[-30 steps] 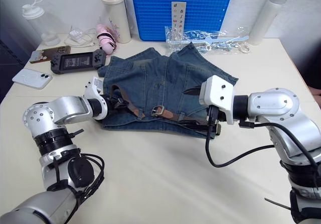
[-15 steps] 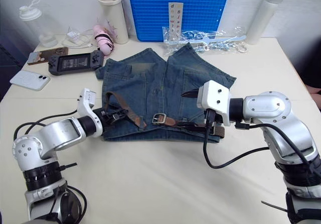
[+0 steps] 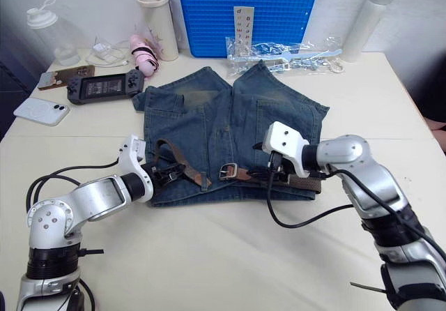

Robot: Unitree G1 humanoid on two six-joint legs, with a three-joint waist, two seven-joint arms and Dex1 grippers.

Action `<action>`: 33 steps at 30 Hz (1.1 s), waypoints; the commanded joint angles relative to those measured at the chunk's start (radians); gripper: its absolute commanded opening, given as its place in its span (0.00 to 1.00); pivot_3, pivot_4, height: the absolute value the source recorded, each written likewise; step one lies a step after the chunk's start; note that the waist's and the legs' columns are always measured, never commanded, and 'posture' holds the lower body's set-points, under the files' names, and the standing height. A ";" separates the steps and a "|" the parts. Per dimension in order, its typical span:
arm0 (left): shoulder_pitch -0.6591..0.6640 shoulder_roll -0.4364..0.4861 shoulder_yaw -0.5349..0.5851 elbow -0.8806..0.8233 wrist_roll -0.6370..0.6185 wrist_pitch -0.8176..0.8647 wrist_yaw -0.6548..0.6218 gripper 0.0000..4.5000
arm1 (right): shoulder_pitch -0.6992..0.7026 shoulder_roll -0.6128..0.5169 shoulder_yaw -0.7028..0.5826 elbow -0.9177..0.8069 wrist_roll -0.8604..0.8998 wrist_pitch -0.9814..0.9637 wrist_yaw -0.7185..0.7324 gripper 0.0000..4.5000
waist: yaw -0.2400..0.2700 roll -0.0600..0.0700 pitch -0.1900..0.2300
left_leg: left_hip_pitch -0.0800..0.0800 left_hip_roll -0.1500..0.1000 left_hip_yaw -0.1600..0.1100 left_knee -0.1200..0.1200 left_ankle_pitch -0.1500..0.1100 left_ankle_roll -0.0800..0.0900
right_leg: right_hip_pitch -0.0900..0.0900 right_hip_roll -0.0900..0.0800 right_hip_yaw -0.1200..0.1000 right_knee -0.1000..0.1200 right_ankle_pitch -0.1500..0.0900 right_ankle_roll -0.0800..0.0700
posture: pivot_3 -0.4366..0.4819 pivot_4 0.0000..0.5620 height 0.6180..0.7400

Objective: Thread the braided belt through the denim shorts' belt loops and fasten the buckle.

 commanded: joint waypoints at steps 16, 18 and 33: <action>0.074 0.031 -0.151 -0.130 -0.144 -0.201 0.144 0.00 | -0.105 0.121 0.171 0.275 -0.123 0.177 0.090 0.01 | -0.001 -0.004 -0.007 | 0.000 0.000 -0.001 0.000 0.000 0.000 | 0.001 0.000 0.000 0.000 0.000 0.000 | 0.48 0.27 0.58; 0.087 0.051 -0.176 -0.146 -0.175 -0.225 0.216 0.00 | -0.106 0.128 0.170 0.272 -0.131 0.189 0.083 0.01 | -0.001 -0.004 -0.009 | 0.001 0.000 -0.001 0.000 0.000 0.000 | 0.001 0.000 0.002 0.000 0.000 0.000 | 0.48 0.27 0.58; 0.165 -0.076 -0.213 -0.257 -0.208 -0.502 0.551 0.00 | -0.121 0.188 0.170 0.256 -0.153 0.255 0.038 0.01 | -0.004 -0.004 -0.014 | 0.004 0.001 -0.002 0.000 -0.001 -0.001 | 0.006 0.001 0.003 -0.005 0.000 -0.001 | 0.48 0.27 0.58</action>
